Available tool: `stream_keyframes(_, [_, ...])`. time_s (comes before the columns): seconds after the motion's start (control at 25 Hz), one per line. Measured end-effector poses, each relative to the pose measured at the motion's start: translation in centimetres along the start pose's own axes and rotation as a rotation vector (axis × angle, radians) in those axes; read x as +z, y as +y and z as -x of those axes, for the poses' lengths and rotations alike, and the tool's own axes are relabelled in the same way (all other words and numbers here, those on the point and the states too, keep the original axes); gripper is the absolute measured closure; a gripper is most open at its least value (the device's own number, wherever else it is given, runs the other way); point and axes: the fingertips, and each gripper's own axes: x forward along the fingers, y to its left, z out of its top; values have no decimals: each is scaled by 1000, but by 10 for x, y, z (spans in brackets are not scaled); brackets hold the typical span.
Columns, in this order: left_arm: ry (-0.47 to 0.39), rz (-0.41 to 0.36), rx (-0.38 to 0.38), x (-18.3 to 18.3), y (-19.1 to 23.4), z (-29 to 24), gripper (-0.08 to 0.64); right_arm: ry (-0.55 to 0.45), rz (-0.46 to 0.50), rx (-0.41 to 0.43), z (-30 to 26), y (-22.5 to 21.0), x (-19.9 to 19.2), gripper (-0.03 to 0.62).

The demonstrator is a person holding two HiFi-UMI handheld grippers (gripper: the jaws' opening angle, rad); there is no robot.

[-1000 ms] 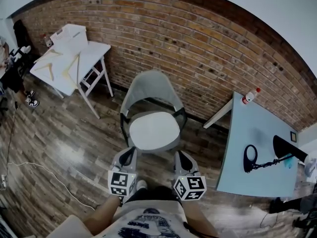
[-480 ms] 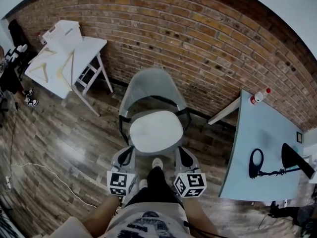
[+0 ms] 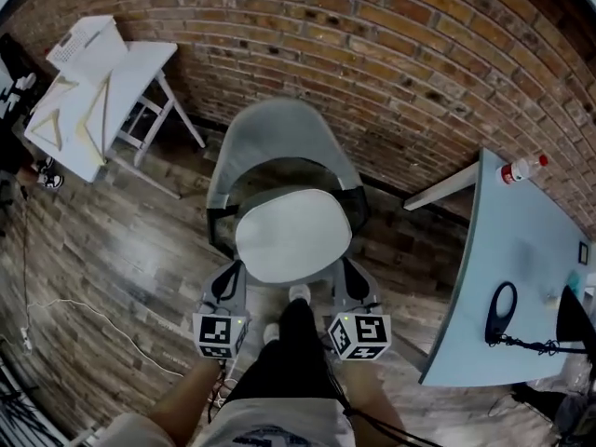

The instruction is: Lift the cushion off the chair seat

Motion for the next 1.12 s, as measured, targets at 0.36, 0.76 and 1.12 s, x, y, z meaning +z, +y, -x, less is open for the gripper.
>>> stream_keyframes(0.36, [34, -3, 23, -86, 21, -93, 568, 31, 3, -31, -72, -60, -92, 594])
stream_keyframes(0.76, [54, 10, 36, -172, 22, -152, 568, 59, -28, -55, -118, -93, -184, 594])
stream_keyframes(1.12, [101, 6, 75, -223, 41, -179, 567, 84, -57, -133, -150, -121, -234, 592])
